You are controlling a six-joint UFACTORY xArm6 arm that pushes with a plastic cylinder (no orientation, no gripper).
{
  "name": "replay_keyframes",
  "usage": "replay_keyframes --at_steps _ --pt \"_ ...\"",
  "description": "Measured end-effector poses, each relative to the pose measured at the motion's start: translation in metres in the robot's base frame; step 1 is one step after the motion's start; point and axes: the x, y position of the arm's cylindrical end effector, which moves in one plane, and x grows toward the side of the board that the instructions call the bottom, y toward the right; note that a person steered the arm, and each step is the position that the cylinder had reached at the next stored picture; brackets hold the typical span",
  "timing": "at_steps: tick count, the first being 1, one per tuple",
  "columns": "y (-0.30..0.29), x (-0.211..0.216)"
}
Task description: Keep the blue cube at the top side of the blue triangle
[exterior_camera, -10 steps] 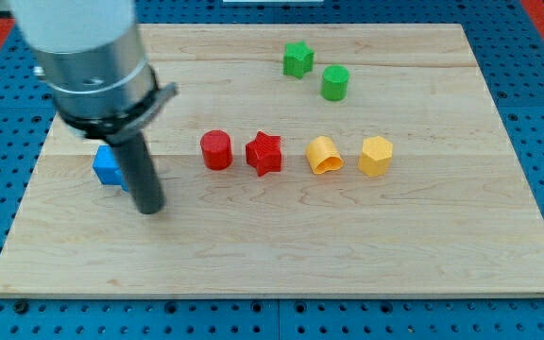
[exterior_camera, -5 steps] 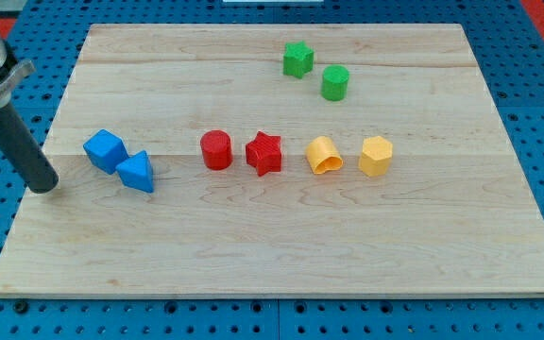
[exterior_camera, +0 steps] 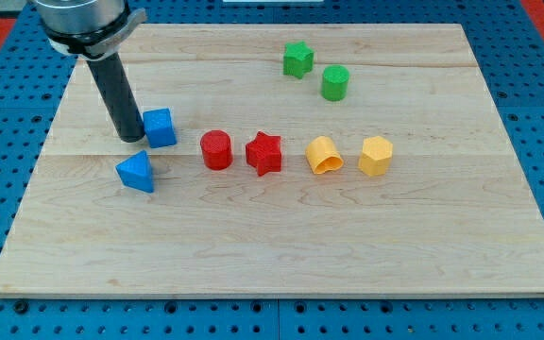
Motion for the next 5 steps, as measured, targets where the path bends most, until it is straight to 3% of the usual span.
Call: replay_keyframes --at_steps 1,2,5 --pt "0.000 0.031" --pt "0.000 0.031" --pt "0.007 -0.020"
